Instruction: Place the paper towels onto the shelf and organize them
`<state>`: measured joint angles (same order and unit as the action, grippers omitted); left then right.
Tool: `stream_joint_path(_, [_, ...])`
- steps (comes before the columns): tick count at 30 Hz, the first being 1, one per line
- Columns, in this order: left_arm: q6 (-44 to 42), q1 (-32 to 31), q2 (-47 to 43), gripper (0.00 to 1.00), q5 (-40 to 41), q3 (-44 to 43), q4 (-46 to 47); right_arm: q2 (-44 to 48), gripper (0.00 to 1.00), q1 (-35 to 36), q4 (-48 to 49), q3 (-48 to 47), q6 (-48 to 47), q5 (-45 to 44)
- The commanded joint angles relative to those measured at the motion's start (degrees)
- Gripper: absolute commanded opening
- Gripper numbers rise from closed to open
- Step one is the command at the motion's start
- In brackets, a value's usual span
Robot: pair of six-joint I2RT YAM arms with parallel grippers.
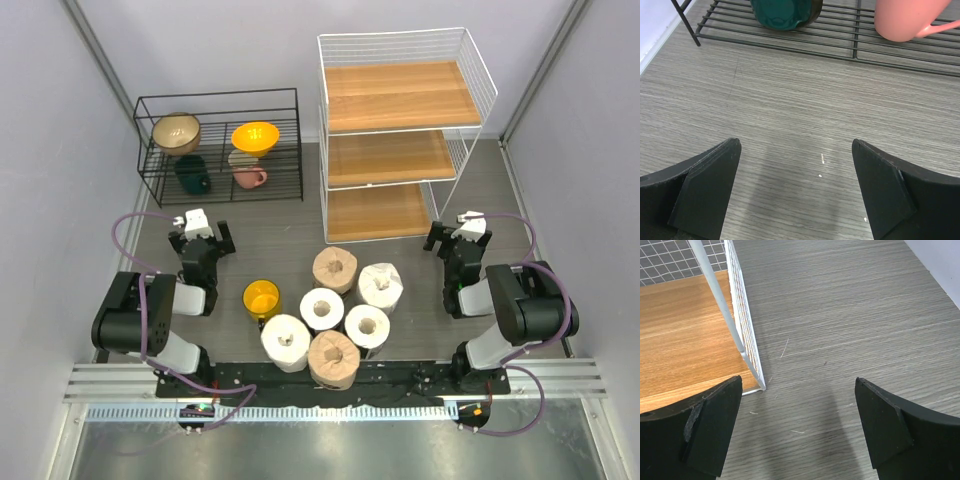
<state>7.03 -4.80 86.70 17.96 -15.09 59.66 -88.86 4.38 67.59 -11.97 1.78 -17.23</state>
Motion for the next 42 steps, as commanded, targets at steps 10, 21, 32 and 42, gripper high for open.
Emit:
stream_joint_path(10, [-0.8, 0.2, -0.8, 1.0, -0.2, -1.3, 1.6, 0.4, 1.0, 0.0, 1.6, -1.3, -0.2, -0.1])
stream_joint_path(21, [-0.7, 0.1, -1.0, 1.0, 0.1, -1.2, 1.7, 2.4, 1.0, -1.0, -0.6, -1.6, 2.2, -3.2])
stream_joint_path(32, [0.9, 0.1, -3.9, 1.0, 3.3, 0.9, 3.7, 27.5, 1.0, -1.0, -19.0, 0.1, 7.1, -0.2])
stream_joint_path(42, [0.3, -2.8, -16.5, 1.0, 8.9, 1.8, -4.6, 46.7, 1.0, -1.0, -44.0, -4.2, 22.3, 2.4])
